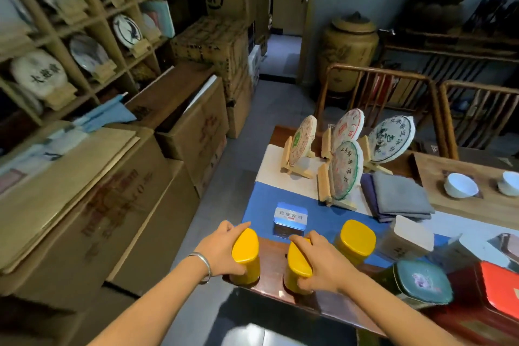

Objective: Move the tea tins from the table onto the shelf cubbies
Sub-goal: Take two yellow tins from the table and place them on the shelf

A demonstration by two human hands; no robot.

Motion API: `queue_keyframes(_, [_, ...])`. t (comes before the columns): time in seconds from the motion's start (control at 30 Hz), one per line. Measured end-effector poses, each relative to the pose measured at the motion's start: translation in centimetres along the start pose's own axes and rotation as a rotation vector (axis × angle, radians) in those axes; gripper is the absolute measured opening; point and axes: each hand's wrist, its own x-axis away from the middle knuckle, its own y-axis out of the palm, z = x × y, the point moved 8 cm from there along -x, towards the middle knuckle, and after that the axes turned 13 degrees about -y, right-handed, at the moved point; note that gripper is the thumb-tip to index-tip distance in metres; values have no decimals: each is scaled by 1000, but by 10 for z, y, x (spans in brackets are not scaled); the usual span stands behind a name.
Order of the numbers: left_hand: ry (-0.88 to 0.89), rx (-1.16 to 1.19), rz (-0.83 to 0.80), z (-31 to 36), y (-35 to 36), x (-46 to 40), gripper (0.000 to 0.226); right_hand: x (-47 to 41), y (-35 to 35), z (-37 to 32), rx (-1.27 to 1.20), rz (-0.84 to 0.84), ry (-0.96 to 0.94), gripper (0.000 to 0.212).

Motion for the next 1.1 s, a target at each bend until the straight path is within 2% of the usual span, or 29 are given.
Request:
queue_keyframes(0.2, [-182,47,177,-59,-67,50,112,-72,-34,-67,70,1,-231,97])
queue_keyframes(0.37, [-389,188,385,-132,-120,133,109,-131,-56,-169,119,31,-490,106])
queue_keyframes(0.47, [-458,263,473,-164,-141,177,105,-153,-64,-223,65,47,-587,109])
queue_keyframes(0.6, [-582,409,622,-219,-169,260,102,-172,-70,-318,-28,16,-721,107])
queue_keyframes(0.73, [-661,526,736,-271,-201,350,94,-185,-79,-425,-52,1,-858,88])
queue_keyframes(0.83, [-701,537,825,-307,-224,424,85,-191,-79,-508,-78,-23,-940,87])
queue_keyframes(1.1, [-781,484,1050,-388,-276,607,81,-192,-75,-733,-120,2,-1198,83])
